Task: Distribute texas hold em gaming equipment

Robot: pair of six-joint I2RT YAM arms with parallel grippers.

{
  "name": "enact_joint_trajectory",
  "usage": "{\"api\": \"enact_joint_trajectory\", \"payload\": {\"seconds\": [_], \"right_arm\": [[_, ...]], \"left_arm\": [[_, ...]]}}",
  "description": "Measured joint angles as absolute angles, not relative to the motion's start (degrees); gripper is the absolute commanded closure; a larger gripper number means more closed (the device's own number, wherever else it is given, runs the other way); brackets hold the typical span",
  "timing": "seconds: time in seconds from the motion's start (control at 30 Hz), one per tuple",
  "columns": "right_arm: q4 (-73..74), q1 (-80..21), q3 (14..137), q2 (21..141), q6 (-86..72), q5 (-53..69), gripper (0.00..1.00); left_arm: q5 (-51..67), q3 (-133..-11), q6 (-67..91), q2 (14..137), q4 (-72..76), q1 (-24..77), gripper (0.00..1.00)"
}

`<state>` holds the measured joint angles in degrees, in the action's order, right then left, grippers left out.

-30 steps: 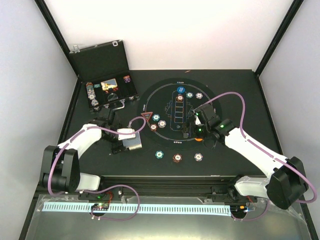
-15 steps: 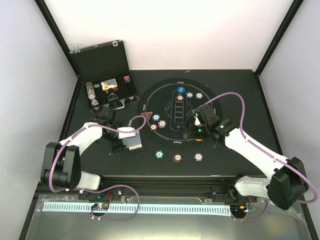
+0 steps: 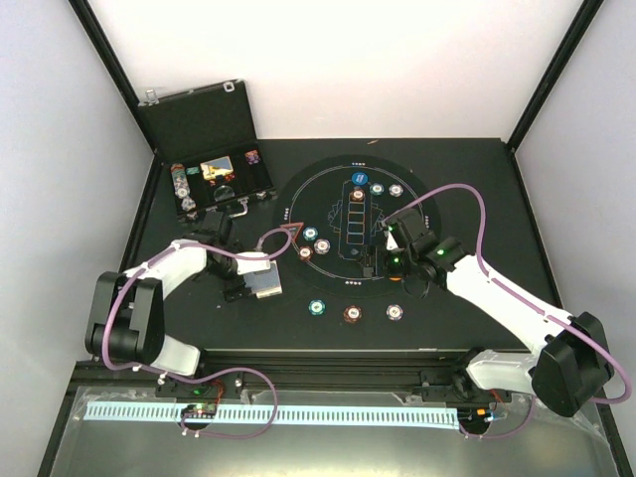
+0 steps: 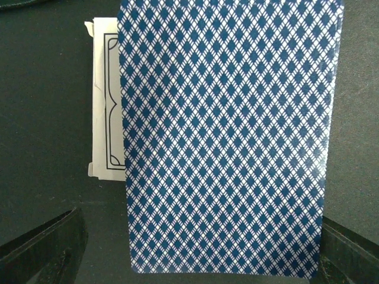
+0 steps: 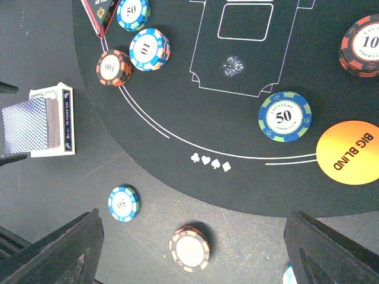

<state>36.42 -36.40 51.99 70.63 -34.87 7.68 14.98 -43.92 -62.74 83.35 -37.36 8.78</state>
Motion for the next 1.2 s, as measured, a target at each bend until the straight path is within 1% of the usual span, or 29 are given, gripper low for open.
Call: {"api": "enact_joint_trajectory", "payload": {"seconds": [0.37,0.67,1.0,1.07,1.2], "right_arm": [[36.42,-36.4,52.49,70.89,-34.85,7.81,0.16],[36.42,-36.4,52.64,71.2,-34.85,7.88,0.16],[36.42,-36.4,52.69,71.55,-34.85,7.9,0.17],[36.42,-36.42,52.66,71.55,-34.85,7.92,0.17],[36.4,-36.4,52.69,71.55,-34.85,7.99,0.17]], "left_arm": [[14.81,-44.14,-62.76,85.91,-35.81,9.15,0.01],[14.24,-44.18,-62.76,87.9,-34.33,9.52,0.02],[14.15,-44.25,-62.76,88.4,-34.04,9.52,0.12],[14.17,-44.25,-62.76,88.47,-34.06,9.52,0.15],[14.22,-44.25,-62.85,88.49,-33.91,9.61,0.25]]}}
